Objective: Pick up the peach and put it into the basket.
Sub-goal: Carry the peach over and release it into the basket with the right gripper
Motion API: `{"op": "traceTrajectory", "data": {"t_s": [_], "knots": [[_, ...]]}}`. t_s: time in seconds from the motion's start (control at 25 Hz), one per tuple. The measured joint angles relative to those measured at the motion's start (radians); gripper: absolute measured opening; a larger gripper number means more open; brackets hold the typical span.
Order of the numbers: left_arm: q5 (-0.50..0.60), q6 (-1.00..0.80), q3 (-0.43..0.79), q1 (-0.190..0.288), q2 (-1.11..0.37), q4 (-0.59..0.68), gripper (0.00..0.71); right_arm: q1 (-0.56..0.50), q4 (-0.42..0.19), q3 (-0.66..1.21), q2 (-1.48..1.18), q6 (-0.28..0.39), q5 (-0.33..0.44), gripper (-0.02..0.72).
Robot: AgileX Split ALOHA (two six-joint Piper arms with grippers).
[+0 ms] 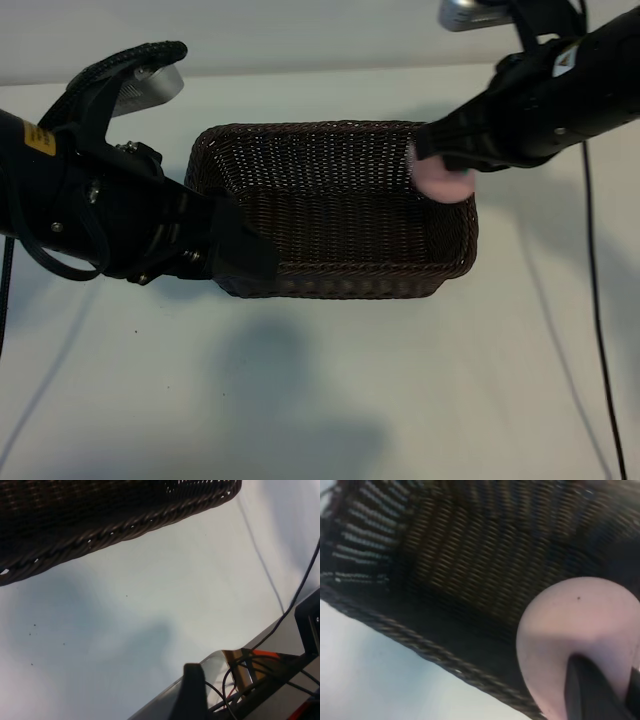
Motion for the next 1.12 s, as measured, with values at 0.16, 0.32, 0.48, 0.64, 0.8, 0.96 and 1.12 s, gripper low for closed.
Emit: {"op": "traceTrajectory", "data": {"t_s": [0.16, 0.32, 0.48, 0.64, 0.8, 0.96, 1.12], "knots": [[0.0, 0.0, 0.0, 0.0, 0.0, 0.0, 0.59, 0.022, 0.021, 0.0, 0.078, -0.022, -0.036, 0.065], [0.0, 0.0, 0.0, 0.0, 0.0, 0.0, 0.59, 0.025, 0.076, 0.0, 0.181, -0.087, -0.078, 0.065], [0.0, 0.0, 0.0, 0.0, 0.0, 0.0, 0.59, 0.025, 0.17, 0.0, 0.264, -0.177, -0.129, 0.065], [0.0, 0.0, 0.0, 0.0, 0.0, 0.0, 0.59, 0.029, 0.275, 0.0, 0.33, -0.28, -0.162, 0.065], [0.0, 0.0, 0.0, 0.0, 0.0, 0.0, 0.59, 0.031, 0.333, 0.0, 0.36, -0.346, -0.168, 0.065], [0.0, 0.0, 0.0, 0.0, 0.0, 0.0, 0.59, 0.031, 0.351, 0.0, 0.365, -0.364, -0.172, 0.065], [0.0, 0.0, 0.0, 0.0, 0.0, 0.0, 0.59, 0.031, 0.352, 0.0, 0.365, -0.365, -0.172, 0.101]]}}
